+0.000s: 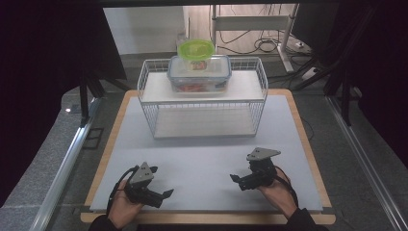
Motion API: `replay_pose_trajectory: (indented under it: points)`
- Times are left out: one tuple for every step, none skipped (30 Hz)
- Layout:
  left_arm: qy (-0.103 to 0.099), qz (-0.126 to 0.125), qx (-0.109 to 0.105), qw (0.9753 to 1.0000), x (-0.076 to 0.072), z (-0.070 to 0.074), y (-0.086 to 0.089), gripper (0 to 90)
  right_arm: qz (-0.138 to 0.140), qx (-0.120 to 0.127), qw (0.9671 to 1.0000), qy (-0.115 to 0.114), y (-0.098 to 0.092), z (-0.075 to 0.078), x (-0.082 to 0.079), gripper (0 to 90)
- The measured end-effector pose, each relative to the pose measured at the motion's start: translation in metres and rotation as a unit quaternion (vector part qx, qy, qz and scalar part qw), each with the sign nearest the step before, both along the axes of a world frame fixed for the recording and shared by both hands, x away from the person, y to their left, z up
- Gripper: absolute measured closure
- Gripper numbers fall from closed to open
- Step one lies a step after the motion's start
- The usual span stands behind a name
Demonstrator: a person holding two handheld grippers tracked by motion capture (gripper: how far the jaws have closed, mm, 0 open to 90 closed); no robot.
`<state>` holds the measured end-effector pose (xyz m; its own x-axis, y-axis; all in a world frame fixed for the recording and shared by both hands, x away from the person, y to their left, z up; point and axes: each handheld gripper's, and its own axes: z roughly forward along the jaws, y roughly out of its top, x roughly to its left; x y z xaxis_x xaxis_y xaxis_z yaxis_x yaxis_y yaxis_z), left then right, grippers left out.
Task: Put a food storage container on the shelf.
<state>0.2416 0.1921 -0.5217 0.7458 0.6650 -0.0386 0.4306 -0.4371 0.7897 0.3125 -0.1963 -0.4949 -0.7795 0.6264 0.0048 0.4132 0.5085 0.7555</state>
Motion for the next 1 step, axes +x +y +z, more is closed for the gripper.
replay_pose_trajectory:
  points:
    - [0.000,0.000,0.000,1.0000,0.0001,0.0000,-0.0001,1.4,-0.001,0.002,1.0000,0.001,-0.0009,0.0002,0.0009,0.2]
